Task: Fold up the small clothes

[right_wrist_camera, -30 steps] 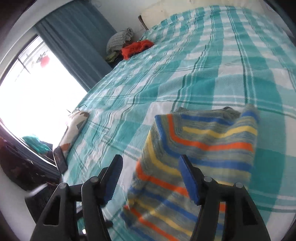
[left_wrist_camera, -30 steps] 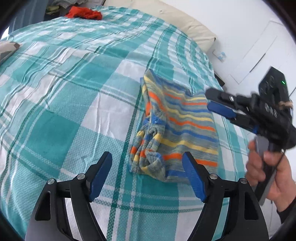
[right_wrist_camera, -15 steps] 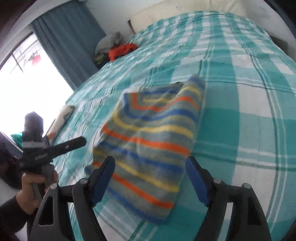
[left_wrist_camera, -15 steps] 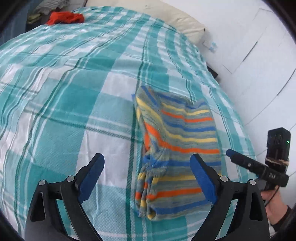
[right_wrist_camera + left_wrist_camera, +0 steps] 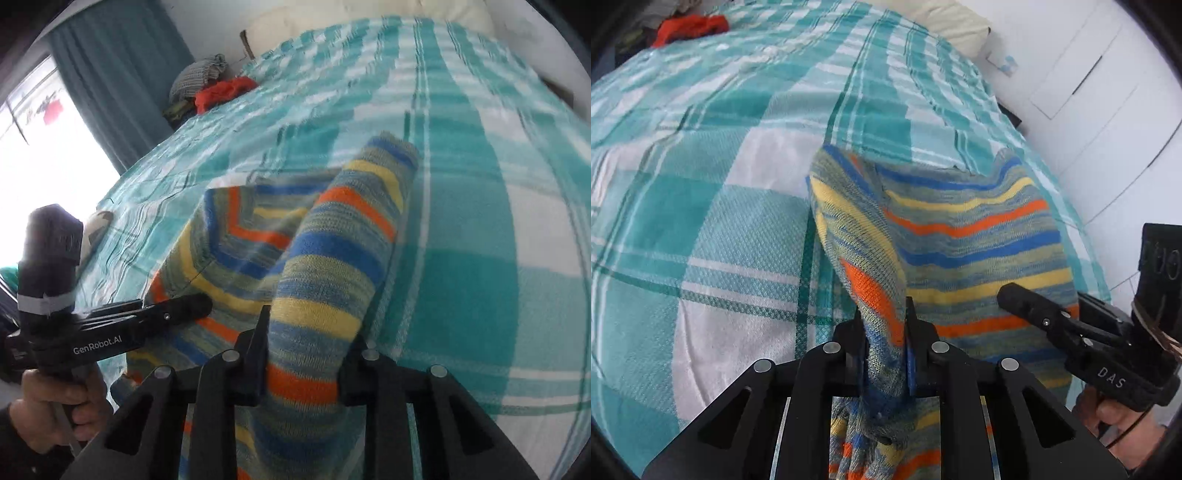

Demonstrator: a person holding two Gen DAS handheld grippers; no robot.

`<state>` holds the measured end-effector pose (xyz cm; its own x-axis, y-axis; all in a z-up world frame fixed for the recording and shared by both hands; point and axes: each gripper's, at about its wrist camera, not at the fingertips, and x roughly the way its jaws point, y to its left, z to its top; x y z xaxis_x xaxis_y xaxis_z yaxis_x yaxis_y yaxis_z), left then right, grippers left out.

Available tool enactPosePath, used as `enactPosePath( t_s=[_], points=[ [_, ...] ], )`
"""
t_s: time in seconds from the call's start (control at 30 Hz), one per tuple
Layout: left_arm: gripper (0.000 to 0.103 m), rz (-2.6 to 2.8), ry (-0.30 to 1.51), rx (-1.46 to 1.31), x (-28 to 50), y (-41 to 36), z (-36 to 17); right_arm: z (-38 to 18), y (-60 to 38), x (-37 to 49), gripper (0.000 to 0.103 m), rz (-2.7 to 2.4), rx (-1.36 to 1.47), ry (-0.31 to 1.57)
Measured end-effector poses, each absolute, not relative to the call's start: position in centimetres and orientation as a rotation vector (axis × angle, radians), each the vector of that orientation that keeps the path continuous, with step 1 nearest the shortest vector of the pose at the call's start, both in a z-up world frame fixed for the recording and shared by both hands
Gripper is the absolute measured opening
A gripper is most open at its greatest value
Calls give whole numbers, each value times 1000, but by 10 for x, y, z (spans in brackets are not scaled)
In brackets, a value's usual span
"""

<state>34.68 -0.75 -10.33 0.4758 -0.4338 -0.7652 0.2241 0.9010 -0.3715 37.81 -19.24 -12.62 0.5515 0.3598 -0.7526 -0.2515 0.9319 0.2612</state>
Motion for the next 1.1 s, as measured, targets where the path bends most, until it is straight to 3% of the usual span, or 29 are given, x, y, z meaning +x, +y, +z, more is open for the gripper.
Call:
enactPosePath(
  t_s=[0.2,0.27,0.3,0.33,0.37,0.43,0.5,0.63,0.67,0.87,1.1],
  points=[
    [15,-406,879,-244,342,10,-40,-56,-181,363,27,398,118,747],
    [23,-389,888,-210,353,7,-36,-46,-185,370,27,393,163,731],
    [38,-358,922,-182,360,4,-44,-47,-189,375,28,379,186,735],
    [59,-301,954,-143,363,4,-54,-53,-194,382,33,367,214,757],
    [63,-242,981,-108,362,5,-67,-63,-198,388,40,348,226,805],
    [63,-187,1014,-79,347,12,-85,-86,-210,391,84,225,177,901],
    [69,-168,988,-47,316,19,-86,-98,-225,372,84,161,142,935],
    [98,-59,868,114,254,10,-58,-98,-241,322,92,105,47,950],
    [101,-34,834,135,243,9,-50,-95,-241,306,93,100,35,948],
    [102,74,755,149,201,5,0,-58,-233,230,100,102,33,898],
    [102,160,738,206,162,2,27,-11,-209,185,101,101,31,860]
  ],
)
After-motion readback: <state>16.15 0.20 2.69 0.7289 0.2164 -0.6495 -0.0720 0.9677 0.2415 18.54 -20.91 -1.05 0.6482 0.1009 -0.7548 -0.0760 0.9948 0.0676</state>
